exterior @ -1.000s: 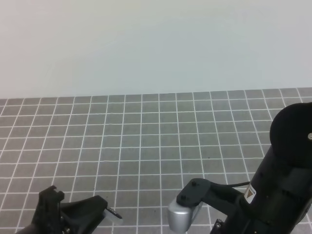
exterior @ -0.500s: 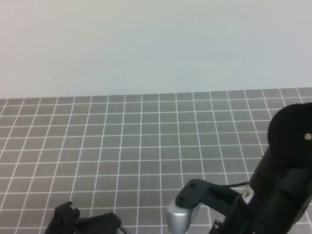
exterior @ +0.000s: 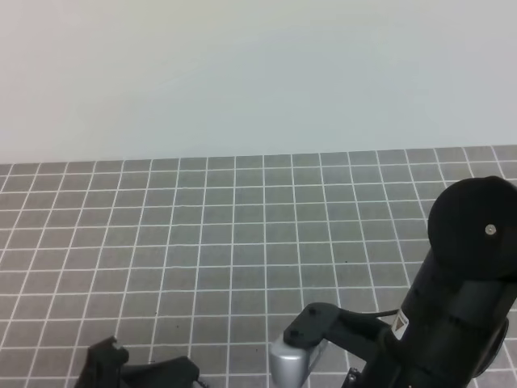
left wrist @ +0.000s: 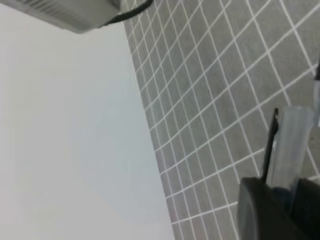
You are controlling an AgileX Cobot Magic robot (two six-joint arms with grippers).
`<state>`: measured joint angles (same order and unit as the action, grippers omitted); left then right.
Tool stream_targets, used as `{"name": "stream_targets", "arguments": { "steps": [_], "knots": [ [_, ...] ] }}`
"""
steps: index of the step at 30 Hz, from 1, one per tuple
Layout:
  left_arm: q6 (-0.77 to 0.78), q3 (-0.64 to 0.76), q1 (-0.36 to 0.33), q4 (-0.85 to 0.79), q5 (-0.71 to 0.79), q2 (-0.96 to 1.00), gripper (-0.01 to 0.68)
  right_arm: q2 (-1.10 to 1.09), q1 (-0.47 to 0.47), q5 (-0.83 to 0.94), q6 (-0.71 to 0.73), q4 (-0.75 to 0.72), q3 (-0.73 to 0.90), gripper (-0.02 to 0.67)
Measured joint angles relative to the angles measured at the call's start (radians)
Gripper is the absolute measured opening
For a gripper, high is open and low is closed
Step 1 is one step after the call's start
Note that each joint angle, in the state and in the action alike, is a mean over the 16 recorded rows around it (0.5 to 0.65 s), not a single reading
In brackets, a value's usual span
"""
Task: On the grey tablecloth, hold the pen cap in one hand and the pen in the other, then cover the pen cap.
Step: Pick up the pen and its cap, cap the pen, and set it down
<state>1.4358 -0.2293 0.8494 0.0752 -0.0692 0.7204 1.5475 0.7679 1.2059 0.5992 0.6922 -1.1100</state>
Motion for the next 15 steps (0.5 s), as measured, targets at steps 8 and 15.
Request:
{"name": "stream_targets", "arguments": {
  "steps": [8, 15],
  "knots": [
    [0.008, 0.023, 0.000, 0.006, -0.013, 0.000, 0.040, 0.000, 0.000, 0.000, -0.013, -0.022, 0.000, 0.067],
    [0.012, 0.026, -0.008, 0.034, -0.031, 0.000, 0.045, 0.000, 0.000, 0.000, -0.026, -0.037, 0.000, 0.062]
  ]
}}
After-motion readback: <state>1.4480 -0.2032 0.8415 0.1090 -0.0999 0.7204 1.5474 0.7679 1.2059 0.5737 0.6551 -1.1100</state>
